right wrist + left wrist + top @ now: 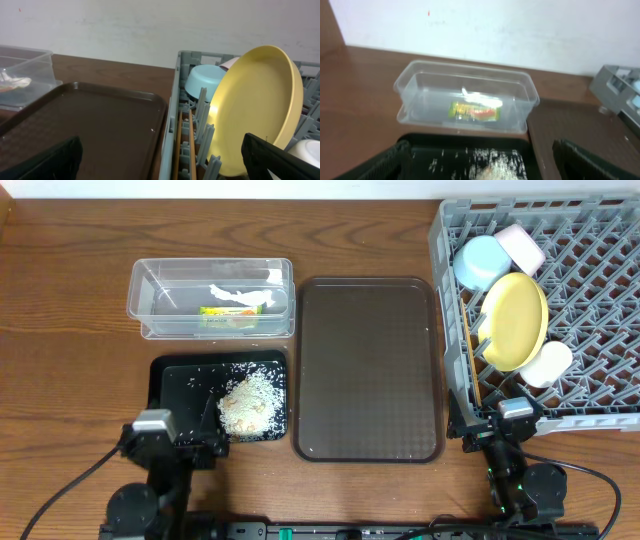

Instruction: Sort waste into correct bins and load items into the dishwasher rack

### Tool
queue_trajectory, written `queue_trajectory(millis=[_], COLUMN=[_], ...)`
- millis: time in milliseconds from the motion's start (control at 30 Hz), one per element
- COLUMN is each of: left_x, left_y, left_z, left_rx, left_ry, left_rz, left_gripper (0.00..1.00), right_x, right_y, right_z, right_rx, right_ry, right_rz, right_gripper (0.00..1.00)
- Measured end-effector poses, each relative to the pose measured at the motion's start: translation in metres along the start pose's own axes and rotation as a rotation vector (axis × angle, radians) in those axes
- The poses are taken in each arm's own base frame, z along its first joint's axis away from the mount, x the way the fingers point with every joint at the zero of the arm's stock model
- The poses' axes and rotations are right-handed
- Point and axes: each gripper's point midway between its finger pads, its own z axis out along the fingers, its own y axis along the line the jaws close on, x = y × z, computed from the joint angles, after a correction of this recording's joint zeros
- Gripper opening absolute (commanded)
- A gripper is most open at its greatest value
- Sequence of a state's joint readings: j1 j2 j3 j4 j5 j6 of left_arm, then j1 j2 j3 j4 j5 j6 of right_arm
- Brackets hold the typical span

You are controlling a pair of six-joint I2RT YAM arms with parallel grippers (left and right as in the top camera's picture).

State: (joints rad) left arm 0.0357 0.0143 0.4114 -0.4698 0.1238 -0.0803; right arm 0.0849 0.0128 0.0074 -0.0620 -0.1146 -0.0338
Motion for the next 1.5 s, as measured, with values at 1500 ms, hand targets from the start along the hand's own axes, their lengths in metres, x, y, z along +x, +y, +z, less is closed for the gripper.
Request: queue_trajectory(millis=[1500], left_x=[0.068], left_y=[0.016], left_z=[0.055], left_rx=[-0.018], left_ry=[-0.058], left_rz=[0.017], left_gripper=[0.92], right_x=[0.000], right_y=[0.000], right_z=[0.000], right_rx=[0.000], right_ry=[0.000], right_rz=[0.000], right_gripper=[0.99])
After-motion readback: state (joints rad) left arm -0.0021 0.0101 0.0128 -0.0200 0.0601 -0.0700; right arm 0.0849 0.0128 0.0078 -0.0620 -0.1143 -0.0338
